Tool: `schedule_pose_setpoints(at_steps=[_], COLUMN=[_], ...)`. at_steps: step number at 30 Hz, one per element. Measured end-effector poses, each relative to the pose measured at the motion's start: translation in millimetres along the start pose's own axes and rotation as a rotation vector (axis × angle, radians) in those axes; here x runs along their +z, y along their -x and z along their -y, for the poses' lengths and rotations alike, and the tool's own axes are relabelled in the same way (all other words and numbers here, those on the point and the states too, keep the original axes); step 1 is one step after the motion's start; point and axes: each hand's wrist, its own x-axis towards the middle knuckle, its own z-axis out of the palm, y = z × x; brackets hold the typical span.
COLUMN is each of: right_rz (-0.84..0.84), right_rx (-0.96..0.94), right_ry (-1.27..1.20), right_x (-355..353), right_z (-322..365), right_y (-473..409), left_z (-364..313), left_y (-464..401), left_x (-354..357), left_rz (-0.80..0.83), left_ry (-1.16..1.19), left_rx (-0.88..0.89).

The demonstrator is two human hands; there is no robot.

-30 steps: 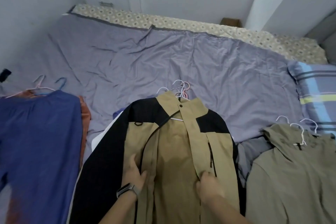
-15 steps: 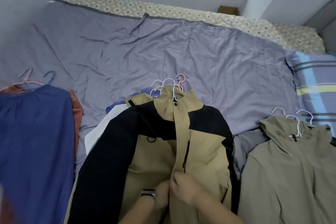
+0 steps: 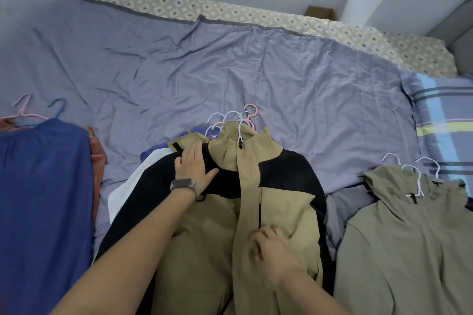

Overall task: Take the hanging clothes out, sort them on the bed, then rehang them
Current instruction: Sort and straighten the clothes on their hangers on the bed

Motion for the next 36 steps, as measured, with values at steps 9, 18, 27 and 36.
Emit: schedule_pose_setpoints(at_steps=[9,18,27,36], right_rz=[-0.084,-0.133,-0.485,-0.828], right_rx=[0.036,0.074,0.095,-0.164], right_ry=[-0.266,-0.379,-0.606,-0.528], right_x=[-11.7,-16.2,-65.9,-121.0], right_z=[-18.6,-40.8,-56.2,-78.7], right_y=[16.8,45.9,119.6,265.2], left_z=[6.8,19.4,-55.8,-102.1], left_y=[-10.5,11.2,200.3,429.1], left_x=[9.9,22.3,-93.4,-198.3], left_rz=[0.146,0.139,-0.179,-0.336], left_ry=[-0.246,-0.001,0.441,0.604], left_rx=[-0.032,-0.121,-0.231,-0.341])
